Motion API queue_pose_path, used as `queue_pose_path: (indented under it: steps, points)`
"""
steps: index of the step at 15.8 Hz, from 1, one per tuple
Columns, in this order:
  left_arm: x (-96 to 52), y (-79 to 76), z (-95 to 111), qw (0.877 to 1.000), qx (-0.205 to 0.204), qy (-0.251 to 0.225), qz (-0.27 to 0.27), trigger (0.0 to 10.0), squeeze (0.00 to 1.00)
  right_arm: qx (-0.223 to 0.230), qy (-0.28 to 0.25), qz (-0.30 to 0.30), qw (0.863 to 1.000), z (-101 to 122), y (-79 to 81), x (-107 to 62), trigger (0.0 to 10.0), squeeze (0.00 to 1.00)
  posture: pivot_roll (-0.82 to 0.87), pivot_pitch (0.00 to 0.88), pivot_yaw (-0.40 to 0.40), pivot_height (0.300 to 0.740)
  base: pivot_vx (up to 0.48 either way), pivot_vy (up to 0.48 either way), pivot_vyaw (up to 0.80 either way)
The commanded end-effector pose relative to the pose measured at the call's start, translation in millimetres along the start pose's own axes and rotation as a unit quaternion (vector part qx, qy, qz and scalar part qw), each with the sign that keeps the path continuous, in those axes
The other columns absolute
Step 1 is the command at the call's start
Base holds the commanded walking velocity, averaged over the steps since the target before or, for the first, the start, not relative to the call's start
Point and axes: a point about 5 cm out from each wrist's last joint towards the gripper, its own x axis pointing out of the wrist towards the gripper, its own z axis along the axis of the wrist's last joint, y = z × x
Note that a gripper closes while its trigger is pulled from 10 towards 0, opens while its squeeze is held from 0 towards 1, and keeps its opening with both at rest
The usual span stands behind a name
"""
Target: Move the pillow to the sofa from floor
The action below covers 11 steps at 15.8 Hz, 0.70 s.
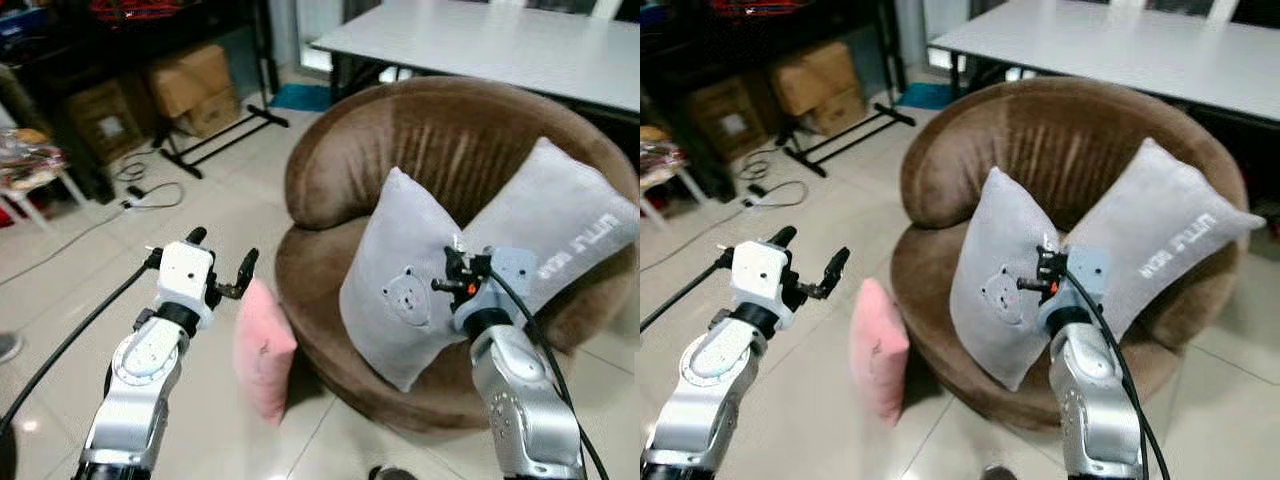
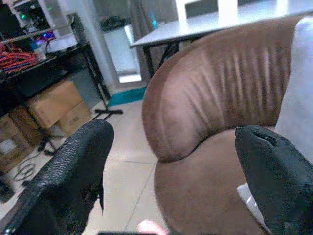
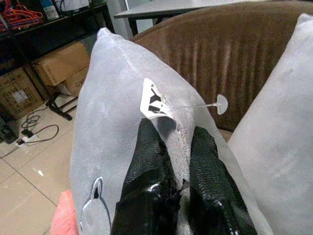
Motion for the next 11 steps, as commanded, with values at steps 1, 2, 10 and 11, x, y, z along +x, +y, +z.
queue_pose_path:
  steps: [1, 2, 10, 11]
  points:
    - [-1.4, 2.9, 4.6, 1.0, 0.005, -0.01, 0.0, 10.0, 0.32, 0.004, -0.018, 0.023, 1.0, 9.3, 8.6, 1.1, 10.0, 0.0, -0.08, 0.0, 0.084, 0.74, 0.319, 0.0, 0.0]
    - [-1.7, 3.4, 4.7, 1.0, 0.004, -0.011, 0.001, 10.0, 0.31, 0.003, -0.018, 0.026, 1.0, 9.5, 8.9, 1.2, 10.0, 0.0, -0.07, 0.0, 0.083, 0.74, 0.315, 0.0, 0.0]
    - [-2.8, 3.7, 5.2, 1.0, 0.005, -0.012, 0.0, 10.0, 0.31, 0.001, -0.011, 0.03, 0.999, 7.9, 9.1, 1.4, 10.0, 0.0, -0.07, 0.0, 0.084, 0.74, 0.314, 0.0, -0.3]
    - [-2.7, 3.6, 5.1, 1.0, 0.005, -0.011, -0.001, 10.0, 0.31, 0.001, -0.011, 0.03, 0.999, 8.0, 9.1, 1.4, 10.0, 0.0, -0.07, 0.0, 0.084, 0.74, 0.315, 0.0, -0.8]
